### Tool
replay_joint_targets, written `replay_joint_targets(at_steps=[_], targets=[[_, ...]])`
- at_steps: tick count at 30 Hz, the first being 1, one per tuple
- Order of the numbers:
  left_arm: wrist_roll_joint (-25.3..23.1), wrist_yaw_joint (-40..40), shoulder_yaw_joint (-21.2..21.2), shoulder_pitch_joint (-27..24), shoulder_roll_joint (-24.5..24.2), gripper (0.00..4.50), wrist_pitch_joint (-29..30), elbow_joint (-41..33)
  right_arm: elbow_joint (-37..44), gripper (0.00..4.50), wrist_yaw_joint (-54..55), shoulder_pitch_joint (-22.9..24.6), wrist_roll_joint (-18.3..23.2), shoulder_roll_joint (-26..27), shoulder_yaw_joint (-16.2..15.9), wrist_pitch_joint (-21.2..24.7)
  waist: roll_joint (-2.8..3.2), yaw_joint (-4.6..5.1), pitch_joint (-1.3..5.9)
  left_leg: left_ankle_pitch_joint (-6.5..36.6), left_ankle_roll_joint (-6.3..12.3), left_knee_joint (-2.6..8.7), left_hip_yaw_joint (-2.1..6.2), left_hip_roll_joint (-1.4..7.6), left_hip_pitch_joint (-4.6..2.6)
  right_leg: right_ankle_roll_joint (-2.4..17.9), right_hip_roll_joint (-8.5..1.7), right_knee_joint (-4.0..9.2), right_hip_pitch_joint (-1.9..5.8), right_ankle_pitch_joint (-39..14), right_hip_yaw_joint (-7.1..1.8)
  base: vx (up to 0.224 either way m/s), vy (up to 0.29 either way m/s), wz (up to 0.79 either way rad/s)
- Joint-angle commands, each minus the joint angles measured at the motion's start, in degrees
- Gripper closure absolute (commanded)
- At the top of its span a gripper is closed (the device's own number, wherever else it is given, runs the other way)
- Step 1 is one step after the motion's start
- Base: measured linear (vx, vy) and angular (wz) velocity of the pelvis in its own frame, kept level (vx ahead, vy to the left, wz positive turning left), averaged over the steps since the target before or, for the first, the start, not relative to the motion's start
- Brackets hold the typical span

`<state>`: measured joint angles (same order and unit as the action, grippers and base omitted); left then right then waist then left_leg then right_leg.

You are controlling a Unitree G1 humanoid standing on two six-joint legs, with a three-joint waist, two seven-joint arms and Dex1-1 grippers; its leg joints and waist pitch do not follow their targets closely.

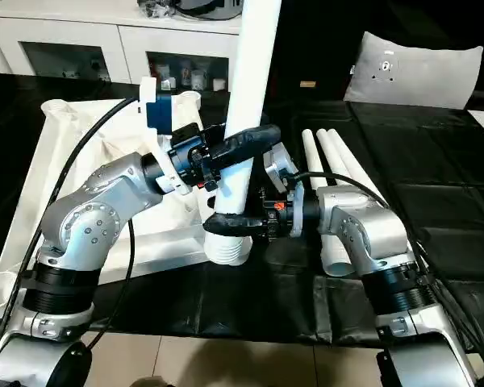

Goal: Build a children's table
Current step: Pick table leg

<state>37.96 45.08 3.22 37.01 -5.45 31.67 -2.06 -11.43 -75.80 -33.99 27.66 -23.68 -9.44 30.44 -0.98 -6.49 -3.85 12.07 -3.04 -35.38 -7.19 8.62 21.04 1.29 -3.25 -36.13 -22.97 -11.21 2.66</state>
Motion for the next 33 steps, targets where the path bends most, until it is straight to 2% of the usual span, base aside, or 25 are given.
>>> replay_joint_targets(at_steps=[1, 5, 6, 8, 11, 15, 19, 21, 24, 25, 28, 29, 30, 31, 33], targets=[[0.51, 0.22, 0.4, 0.63, 0.31, 2.71, 0.29, -0.98, -0.41, 2.62, 0.78, 0.1, -0.26, -0.1, 0.35, -0.08, 0.42, -0.18, 4.51, 2.34, 3.29, 3.67, 0.33, 3.69, -0.11, 15.89, -4.85, 3.54, 4.21, -1.06, -2.5, 0.0, 0.0, 0.0], [0.33, -1.29, 0.21, 0.83, 0.49, 2.71, 1.31, -0.68, -0.64, 2.62, 3.45, 0.23, -0.07, 1.11, 1.56, -0.01, 0.38, -0.15, 4.52, 2.03, 3.35, 3.64, 0.29, 3.62, -0.04, 15.87, -4.86, 3.51, 4.22, -0.71, -2.52, 0.0, 0.0, 0.0], [0.33, -1.29, 0.21, 0.83, 0.49, 2.36, 1.31, -0.68, -0.64, 2.62, 3.45, 0.23, -0.07, 1.11, 1.56, -0.01, 0.36, -0.14, 4.49, 2.1, 3.29, 3.66, 0.3, 3.6, -0.04, 15.82, -4.87, 3.54, 4.24, -0.91, -2.5, 0.0, 0.0, 0.0], [0.79, -0.92, 0.5, 0.79, 0.12, 1.98, 2.27, -1.34, -1.25, 2.62, 7.2, -0.11, -0.38, 2.92, 2.82, -0.42, 0.19, -0.11, 4.52, 2.0, 3.2, 3.7, 0.28, 3.62, -0.04, 15.74, -4.93, 3.56, 4.2, -1.18, -2.51, 0.0, 0.0, 0.0], [2.39, -0.01, 1.03, 0.75, -0.2, 1.83, 4.24, -2.88, -1.28, 2.62, 9.09, 0.13, -2.75, 3.27, 1.07, -0.9, 0.39, -0.16, 4.49, 2.23, 2.15, 3.76, 0.25, 3.58, -0.12, 15.32, -4.84, 3.55, 4.13, -2.23, -2.49, 0.0, 0.0, 0.0], [2.5, 0.02, 2.22, 0.67, 0.32, 1.52, 4.79, -4.07, -2.77, 2.62, 12.41, 0.19, -5.17, 5.11, 0.25, -3.27, 0.57, -0.19, 4.46, 2.61, 2.05, 3.84, 0.29, 3.66, -0.13, 15.26, -4.88, 3.47, 4.08, -1.47, -2.55, 0.0, 0.0, 0.0], [2.17, 0.2, 4.07, 0.39, 1.04, 1.37, 5.15, -5.38, -5.5, 2.62, 16.77, -0.33, -7.36, 7.27, 0.4, -5.47, 0.55, -0.01, 4.46, 3.18, 1.33, 3.89, 0.2, 3.56, -0.13, 15.07, -4.85, 3.57, 4.09, -2.03, -2.55, 0.0, 0.0, 0.0], [1.33, 0.06, 5.67, 0.05, 1.5, 1.06, 5.01, -6.46, -6.23, 2.62, 18.74, -0.29, -7.79, 8.26, 0.62, -6.08, 1.02, 0.0, 4.42, 3.75, 1.08, 3.97, 0.32, 3.67, -0.19, 14.74, -4.87, 3.57, 4.04, -2.51, -2.52, 0.0, 0.0, 0.0], [1.66, -0.03, 6.21, -0.25, 2.08, 0.92, 5.31, -7.46, -6.97, 2.62, 21.74, -0.1, -8.31, 9.84, 1.7, -8.53, 0.84, 0.07, 4.4, 4.12, 0.89, 4.02, 0.24, 3.65, -0.21, 14.8, -4.83, 3.6, 4.06, -2.23, -2.58, 0.0, 0.0, 0.0], [1.51, -0.25, 6.14, -0.29, 2.17, 0.83, 5.15, -7.53, -7.07, 2.62, 22.42, -0.07, -8.45, 10.21, 2.09, -8.98, 1.13, 0.01, 4.41, 4.02, 0.82, 4.01, 0.31, 3.69, -0.2, 14.86, -4.87, 3.52, 4.02, -1.94, -2.58, 0.0, 0.0, 0.0], [2.18, -1.5, 4.33, -0.44, 2.83, 0.52, 4.99, -7.17, -6.69, 2.62, 23.33, 0.07, -8.42, 10.35, 2.63, -7.39, 1.04, 0.15, 4.41, 4.15, 0.81, 4.05, 0.32, 3.63, -0.17, 14.85, -4.72, 3.49, 4.14, -1.0, -2.57, 0.0, 0.0, 0.0], [2.61, -2.72, 1.79, -0.68, 2.61, 0.48, 4.45, -6.68, -6.0, 2.62, 23.1, 0.79, -8.07, 9.63, 3.22, -7.21, 0.88, 0.13, 4.37, 4.23, 0.91, 4.05, 0.25, 3.59, -0.2, 14.92, -4.72, 3.63, 4.17, -1.06, -2.6, 0.0, 0.0, 0.0], [2.61, -2.72, 1.79, -0.68, 2.61, 0.41, 4.45, -6.68, -6.0, 2.62, 23.1, 0.79, -8.07, 9.63, 3.22, -7.21, 0.93, 0.05, 4.37, 4.05, 0.89, 4.07, 0.27, 3.62, -0.2, 14.98, -4.76, 3.56, 4.18, -0.97, -2.58, 0.0, 0.0, 0.0], [2.57, -3.01, 0.83, -0.91, 2.14, 0.41, 4.27, -6.49, -5.77, 2.62, 23.48, 1.09, -7.69, 9.48, 3.92, -7.05, 0.84, 0.03, 4.39, 4.08, 0.9, 4.05, 0.23, 3.62, -0.17, 14.96, -4.77, 3.6, 4.18, -0.98, -2.6, 0.0, 0.0, 0.0], [-0.52, -2.06, 0.61, -2.4, -1.36, 0.41, 2.95, -5.91, -5.1, 2.62, 25.2, 1.85, -6.79, 9.56, 5.89, -7.74, 0.9, 0.09, 4.34, 4.43, 0.87, 4.13, 0.26, 3.61, -0.13, 14.45, -4.78, 3.62, 4.12, -1.97, -2.61, 0.0, 0.0, 0.0]])
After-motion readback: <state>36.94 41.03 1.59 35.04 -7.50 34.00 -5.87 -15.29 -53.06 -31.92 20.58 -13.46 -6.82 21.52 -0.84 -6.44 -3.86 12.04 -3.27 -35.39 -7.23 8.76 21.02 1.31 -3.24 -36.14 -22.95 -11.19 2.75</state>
